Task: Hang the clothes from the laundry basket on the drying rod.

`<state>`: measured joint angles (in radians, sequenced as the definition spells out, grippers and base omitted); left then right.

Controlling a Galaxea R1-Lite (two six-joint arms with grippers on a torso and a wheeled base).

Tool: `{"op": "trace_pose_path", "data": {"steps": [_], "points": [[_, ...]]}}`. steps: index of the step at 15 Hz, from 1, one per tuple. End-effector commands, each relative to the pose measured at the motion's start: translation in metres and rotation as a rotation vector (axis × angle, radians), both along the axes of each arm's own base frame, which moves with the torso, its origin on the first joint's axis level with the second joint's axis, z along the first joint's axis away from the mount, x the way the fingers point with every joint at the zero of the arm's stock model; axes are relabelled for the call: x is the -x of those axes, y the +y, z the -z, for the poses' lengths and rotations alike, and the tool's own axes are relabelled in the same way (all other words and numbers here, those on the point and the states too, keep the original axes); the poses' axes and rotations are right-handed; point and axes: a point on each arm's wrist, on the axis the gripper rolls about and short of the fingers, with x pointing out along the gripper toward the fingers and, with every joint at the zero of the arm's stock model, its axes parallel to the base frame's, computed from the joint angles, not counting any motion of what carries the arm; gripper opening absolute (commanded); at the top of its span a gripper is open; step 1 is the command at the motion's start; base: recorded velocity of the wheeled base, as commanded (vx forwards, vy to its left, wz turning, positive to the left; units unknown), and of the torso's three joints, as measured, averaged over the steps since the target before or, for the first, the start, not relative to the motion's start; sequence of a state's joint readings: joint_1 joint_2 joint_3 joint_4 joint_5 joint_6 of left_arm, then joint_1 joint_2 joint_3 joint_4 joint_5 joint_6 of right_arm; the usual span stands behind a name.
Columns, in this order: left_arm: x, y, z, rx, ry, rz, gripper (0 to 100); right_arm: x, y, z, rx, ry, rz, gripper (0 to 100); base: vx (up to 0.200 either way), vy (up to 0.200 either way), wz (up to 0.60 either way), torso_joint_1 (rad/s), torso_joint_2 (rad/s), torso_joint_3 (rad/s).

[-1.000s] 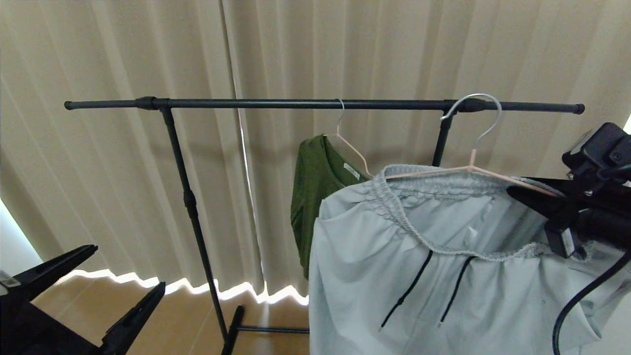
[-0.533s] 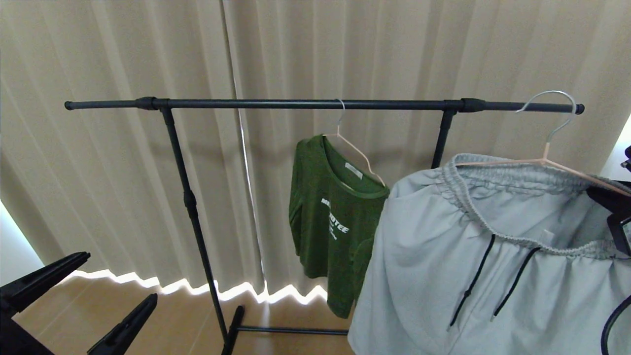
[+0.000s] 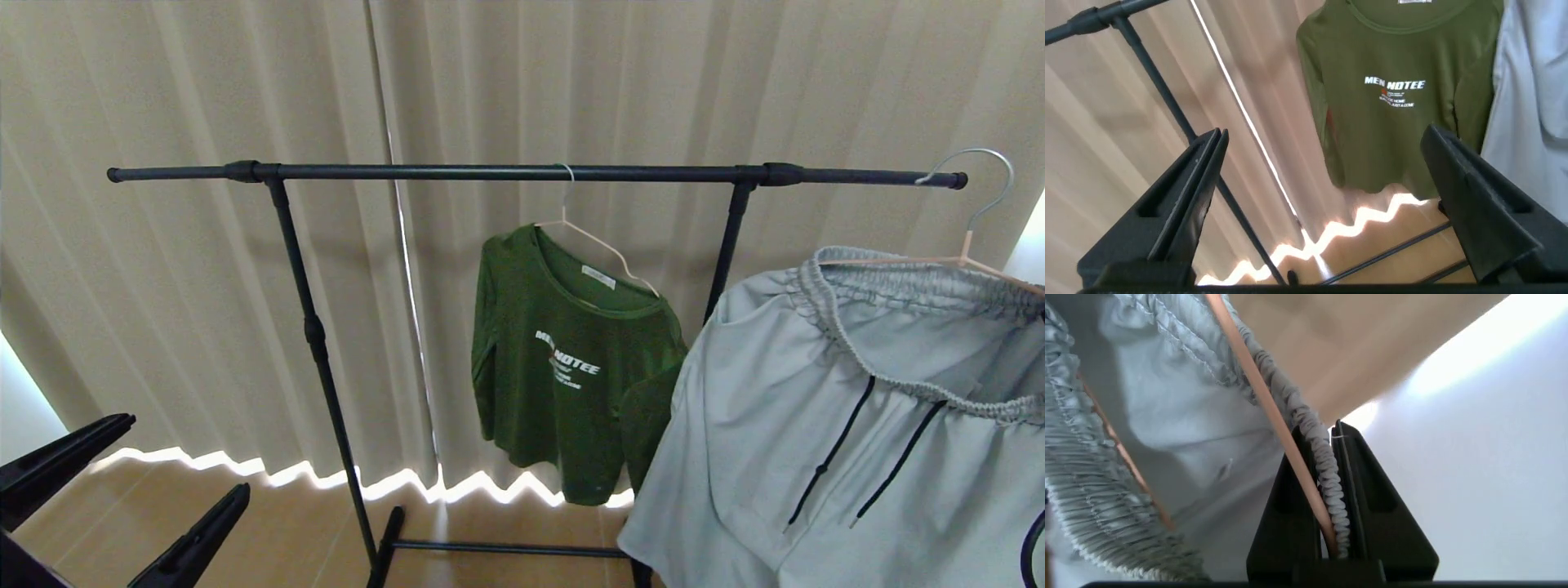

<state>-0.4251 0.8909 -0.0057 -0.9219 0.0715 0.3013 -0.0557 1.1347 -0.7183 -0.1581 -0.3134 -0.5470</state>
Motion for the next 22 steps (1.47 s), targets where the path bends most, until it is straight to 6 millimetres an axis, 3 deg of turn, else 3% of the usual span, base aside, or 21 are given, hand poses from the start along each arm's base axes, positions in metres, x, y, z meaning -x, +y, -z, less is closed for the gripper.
{"op": "trace_pose_path", "data": {"steps": [1, 9, 13, 22], "points": [[0.000, 0.000, 0.000, 0.002, 0.001, -0.001, 100, -0.006, -0.009, 0.000, -0.002, 0.005, 0.053, 0, 0.000, 0.000, 0.00, 0.000, 0.00, 0.000], [-0.007, 0.000, -0.009, 0.010, -0.005, -0.034, 100, -0.015, -0.004, 0.004, -0.018, 0.025, -0.008, 0, 0.000, 0.000, 0.00, 0.000, 0.00, 0.000], [-0.018, 0.001, -0.011, 0.083, 0.054, -0.083, 100, -0.017, 0.009, 0.003, -0.039, 0.011, -0.071, 0, 0.200, 0.000, 0.00, -0.004, 0.00, 0.005], [-0.019, 0.001, -0.009, 0.080, 0.066, -0.086, 100, -0.018, 0.020, 0.005, -0.041, 0.021, -0.132, 0, 0.200, 0.000, 0.00, 0.005, 0.00, 0.001]]}}
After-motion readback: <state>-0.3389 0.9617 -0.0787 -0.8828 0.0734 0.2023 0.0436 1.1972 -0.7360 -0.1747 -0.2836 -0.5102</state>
